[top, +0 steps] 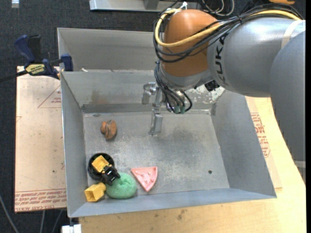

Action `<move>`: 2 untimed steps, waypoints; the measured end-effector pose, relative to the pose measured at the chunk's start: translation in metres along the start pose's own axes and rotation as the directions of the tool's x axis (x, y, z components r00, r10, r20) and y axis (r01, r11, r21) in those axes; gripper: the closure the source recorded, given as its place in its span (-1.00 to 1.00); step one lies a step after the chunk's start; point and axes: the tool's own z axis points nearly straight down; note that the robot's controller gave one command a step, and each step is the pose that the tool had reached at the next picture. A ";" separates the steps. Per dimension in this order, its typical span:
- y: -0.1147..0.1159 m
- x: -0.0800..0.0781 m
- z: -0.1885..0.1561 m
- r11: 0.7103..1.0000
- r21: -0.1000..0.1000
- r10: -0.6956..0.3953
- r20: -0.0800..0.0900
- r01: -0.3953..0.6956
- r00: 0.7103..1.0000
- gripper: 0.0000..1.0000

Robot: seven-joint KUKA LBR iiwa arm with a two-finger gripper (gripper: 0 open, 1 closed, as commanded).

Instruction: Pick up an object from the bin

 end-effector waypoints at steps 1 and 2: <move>0.000 -0.001 -0.005 1.000 -0.001 0.001 0.006 -0.001 1.000 -1.00; 0.023 -0.003 0.030 0.997 0.001 -0.074 0.013 0.074 0.997 -1.00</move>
Offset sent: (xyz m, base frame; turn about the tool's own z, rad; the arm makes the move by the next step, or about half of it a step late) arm -0.0003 0.0599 -0.0882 -0.1912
